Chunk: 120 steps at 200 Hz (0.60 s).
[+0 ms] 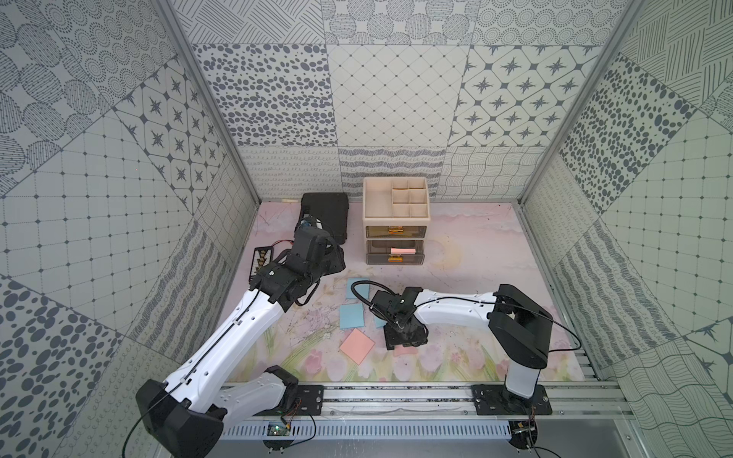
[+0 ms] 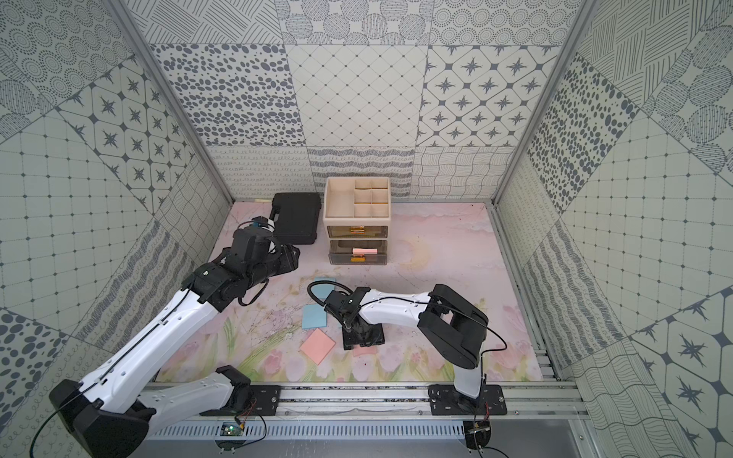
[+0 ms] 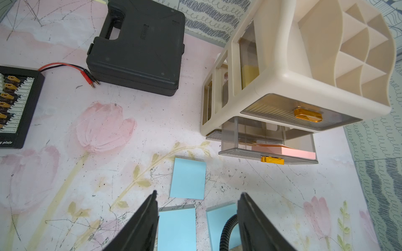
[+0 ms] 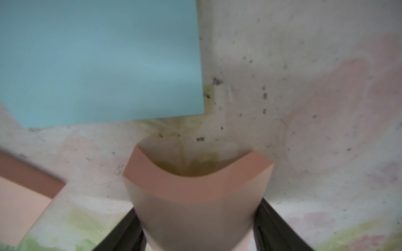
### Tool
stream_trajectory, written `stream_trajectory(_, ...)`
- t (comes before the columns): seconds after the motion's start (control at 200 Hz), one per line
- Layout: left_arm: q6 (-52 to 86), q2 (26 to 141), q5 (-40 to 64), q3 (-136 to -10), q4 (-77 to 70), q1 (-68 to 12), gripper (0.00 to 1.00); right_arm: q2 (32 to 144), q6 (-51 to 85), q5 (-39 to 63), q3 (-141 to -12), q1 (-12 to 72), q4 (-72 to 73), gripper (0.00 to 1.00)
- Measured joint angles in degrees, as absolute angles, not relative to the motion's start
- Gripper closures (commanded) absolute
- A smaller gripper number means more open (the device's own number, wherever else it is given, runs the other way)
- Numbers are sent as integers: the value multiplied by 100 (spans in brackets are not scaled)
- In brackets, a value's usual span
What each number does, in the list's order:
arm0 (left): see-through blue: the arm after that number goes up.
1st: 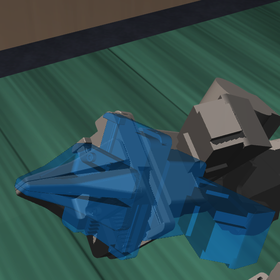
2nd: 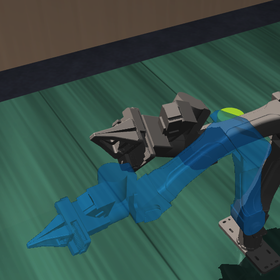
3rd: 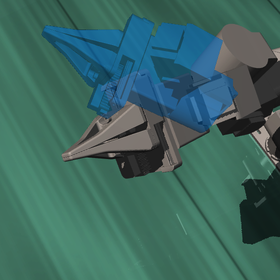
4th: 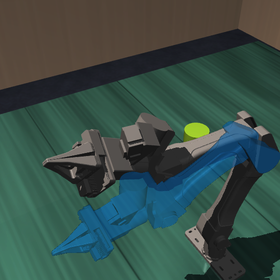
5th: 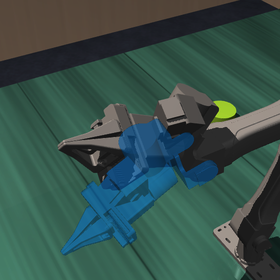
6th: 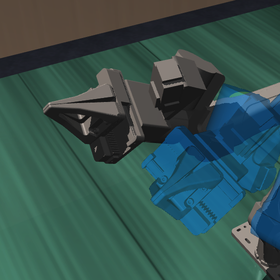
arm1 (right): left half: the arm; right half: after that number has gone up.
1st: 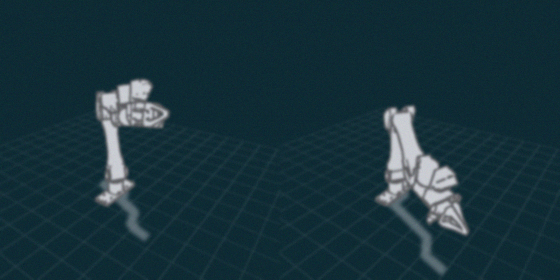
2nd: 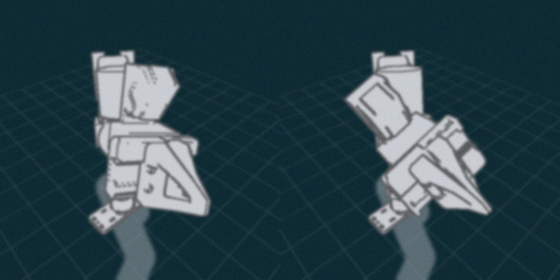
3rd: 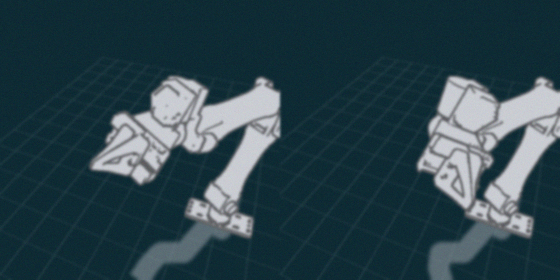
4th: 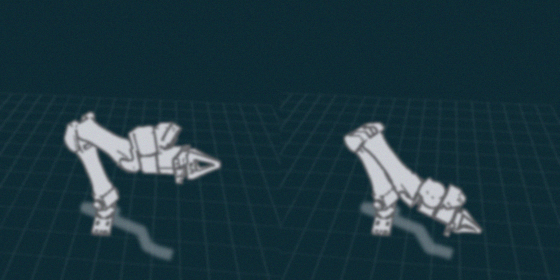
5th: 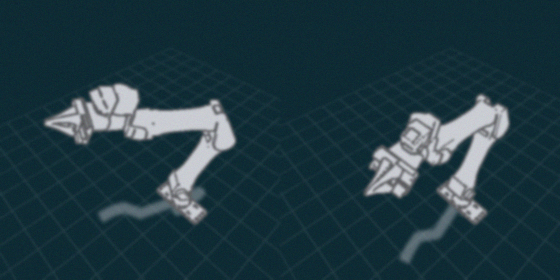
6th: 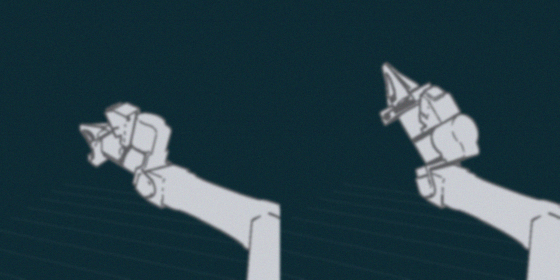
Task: Please put the sticky notes in the drawer by color
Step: Pick up the sticky notes from the center of the board.
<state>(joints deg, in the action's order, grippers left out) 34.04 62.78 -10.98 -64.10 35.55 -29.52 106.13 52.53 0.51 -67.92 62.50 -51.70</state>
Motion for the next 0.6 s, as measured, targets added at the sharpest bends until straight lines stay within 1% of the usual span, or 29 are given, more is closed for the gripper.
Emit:
stream_trajectory(0.425, 3404, 6206, -1118, -6364, 3553, -2952, 38, 10425, 5339, -281, -6807, 6302, -5256, 31)
stream_trajectory(0.6, 3406, 6200, -1131, -6361, 3553, -2952, 38, 10245, 5299, -563, -7293, 6294, -5767, 32)
